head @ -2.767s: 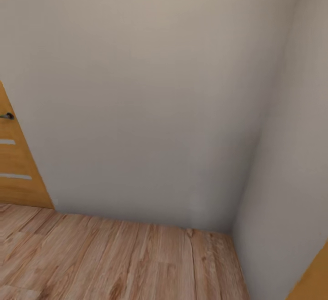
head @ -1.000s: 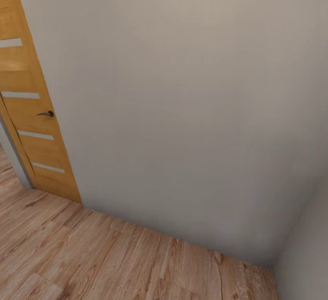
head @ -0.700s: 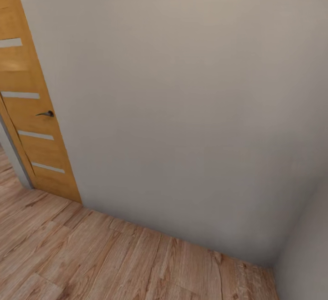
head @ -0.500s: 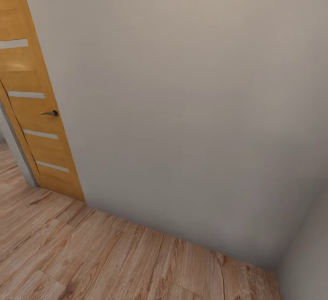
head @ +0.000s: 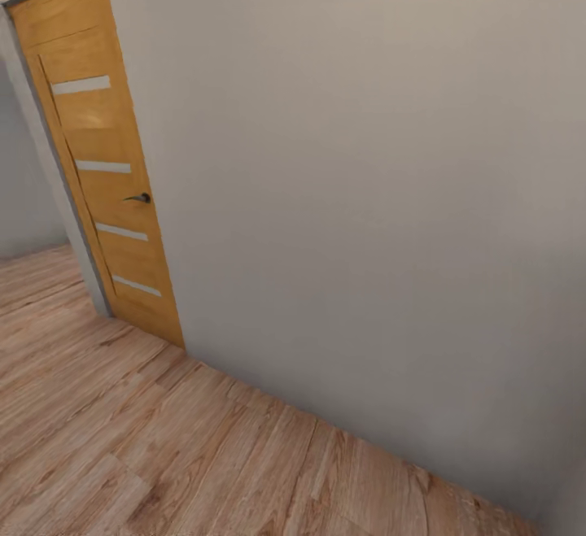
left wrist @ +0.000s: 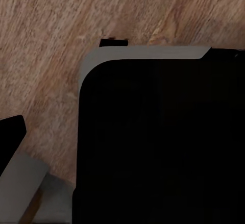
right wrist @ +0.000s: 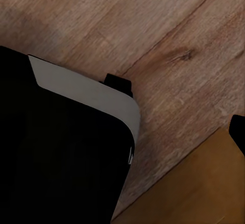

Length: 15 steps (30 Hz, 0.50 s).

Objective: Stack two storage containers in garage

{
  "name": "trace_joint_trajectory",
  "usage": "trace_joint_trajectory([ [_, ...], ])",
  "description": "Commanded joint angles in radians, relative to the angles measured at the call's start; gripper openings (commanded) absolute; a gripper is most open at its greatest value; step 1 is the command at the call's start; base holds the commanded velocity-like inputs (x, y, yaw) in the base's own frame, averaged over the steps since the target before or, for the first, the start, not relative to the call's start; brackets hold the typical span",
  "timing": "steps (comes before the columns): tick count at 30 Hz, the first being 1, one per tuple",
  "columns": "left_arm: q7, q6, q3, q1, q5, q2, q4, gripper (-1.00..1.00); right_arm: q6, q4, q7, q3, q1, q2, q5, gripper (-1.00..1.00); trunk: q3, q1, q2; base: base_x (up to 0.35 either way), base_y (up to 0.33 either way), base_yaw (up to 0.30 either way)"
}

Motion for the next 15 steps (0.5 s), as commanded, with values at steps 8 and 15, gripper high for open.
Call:
trace_joint_trajectory([
  [8,-0.002,-0.002,0.000,0.000,0.007,0.001,0.001,1.00,-0.006,0.003,-0.001,0.008,-0.001,0.002,-0.009,1.00,-0.001,0.000,-0.001,0.083,0.000,0.269],
  [15,-0.002,-0.002,0.000,0.000,0.007,0.001,0.001,1.00,-0.006,0.003,-0.001,0.008,-0.001,0.002,-0.009,1.00,-0.001,0.000,-0.001,0.306,0.000,0.270],
])
